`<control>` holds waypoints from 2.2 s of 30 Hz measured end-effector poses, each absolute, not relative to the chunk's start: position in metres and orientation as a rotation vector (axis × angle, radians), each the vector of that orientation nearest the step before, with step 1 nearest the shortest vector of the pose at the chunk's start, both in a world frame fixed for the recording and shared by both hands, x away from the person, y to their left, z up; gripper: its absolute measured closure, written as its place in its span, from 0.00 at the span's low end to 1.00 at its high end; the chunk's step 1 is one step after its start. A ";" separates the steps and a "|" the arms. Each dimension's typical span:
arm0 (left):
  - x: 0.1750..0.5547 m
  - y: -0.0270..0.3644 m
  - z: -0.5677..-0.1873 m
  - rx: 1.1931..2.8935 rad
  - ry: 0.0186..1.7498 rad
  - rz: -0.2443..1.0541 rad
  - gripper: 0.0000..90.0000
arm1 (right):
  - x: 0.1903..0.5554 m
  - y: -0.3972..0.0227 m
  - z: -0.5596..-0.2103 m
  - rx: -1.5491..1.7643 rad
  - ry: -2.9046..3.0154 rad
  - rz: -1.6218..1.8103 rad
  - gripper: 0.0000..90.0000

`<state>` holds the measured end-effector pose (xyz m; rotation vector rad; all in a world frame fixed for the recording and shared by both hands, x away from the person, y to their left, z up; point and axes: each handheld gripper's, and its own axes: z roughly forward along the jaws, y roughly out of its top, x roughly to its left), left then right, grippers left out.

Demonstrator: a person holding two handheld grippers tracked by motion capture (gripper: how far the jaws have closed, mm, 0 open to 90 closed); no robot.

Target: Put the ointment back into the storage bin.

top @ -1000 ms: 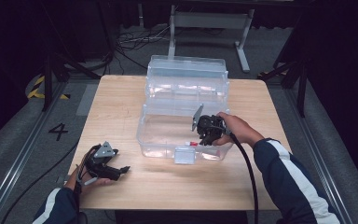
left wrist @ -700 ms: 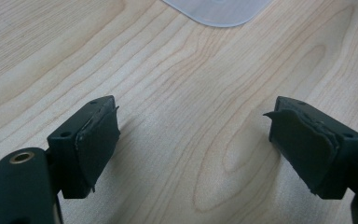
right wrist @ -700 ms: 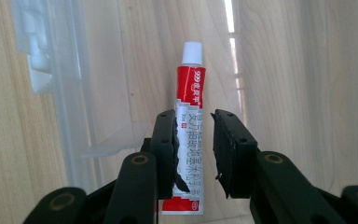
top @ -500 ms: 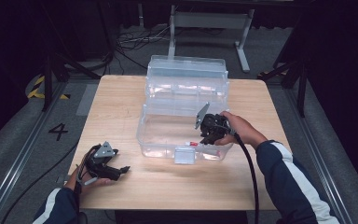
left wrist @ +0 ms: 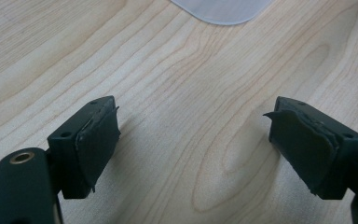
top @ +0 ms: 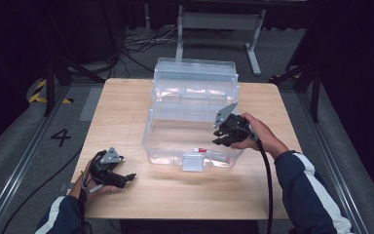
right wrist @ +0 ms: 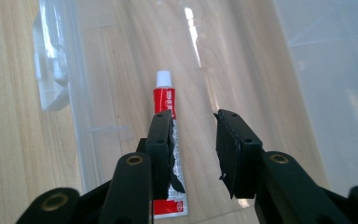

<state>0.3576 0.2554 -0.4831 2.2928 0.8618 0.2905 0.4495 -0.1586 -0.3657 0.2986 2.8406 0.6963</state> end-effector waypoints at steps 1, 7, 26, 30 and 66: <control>0.358 0.255 -0.483 2.299 0.861 0.293 0.18 | 0.449 -0.162 -0.364 0.306 2.822 0.735 0.75; 0.358 0.252 -0.480 2.309 0.853 0.277 0.23 | 0.446 -0.175 -0.358 0.336 2.764 0.836 0.73; 0.349 0.229 -0.429 2.211 0.710 0.397 0.29 | 0.446 -0.198 -0.324 0.416 2.518 1.039 0.60; 0.349 0.226 -0.417 2.195 0.681 0.414 0.29 | 0.451 -0.198 -0.316 0.427 2.485 1.055 0.58; 0.381 0.166 -0.407 2.299 0.495 0.333 0.38 | 0.517 -0.187 -0.302 0.585 2.423 1.037 0.55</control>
